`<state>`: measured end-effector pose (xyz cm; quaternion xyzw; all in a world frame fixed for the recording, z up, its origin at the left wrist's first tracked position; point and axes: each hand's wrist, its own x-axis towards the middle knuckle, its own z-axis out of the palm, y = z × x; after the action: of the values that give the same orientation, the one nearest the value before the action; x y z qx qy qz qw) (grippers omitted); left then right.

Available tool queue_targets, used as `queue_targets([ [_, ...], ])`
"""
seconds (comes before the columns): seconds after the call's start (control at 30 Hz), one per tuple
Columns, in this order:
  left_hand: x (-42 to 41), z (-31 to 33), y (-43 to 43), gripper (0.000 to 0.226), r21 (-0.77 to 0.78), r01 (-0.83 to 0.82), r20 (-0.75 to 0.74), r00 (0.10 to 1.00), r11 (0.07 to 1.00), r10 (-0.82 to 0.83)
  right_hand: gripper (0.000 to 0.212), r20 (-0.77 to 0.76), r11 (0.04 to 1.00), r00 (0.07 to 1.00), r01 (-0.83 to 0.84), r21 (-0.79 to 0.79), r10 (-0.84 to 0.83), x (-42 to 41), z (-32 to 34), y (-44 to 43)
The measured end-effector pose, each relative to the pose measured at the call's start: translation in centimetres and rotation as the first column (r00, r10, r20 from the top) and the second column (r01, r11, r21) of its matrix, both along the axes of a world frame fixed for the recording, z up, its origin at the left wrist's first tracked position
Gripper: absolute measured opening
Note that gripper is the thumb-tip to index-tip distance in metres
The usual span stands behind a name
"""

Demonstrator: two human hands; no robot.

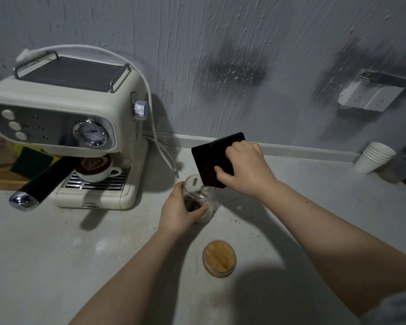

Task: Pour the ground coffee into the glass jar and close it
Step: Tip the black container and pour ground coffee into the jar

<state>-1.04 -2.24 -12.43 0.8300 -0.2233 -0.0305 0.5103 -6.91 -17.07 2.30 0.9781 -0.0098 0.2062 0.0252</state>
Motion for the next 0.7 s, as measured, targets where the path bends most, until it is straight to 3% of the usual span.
queue_targets([
  [0.7, 0.01, -0.08, -0.03, 0.083, -0.005, -0.013, 0.031, 0.999, 1.000, 0.013, 0.032, 0.011, 0.998, 0.999, -0.045, -0.046, 0.046, 0.04, 0.05, 0.34],
])
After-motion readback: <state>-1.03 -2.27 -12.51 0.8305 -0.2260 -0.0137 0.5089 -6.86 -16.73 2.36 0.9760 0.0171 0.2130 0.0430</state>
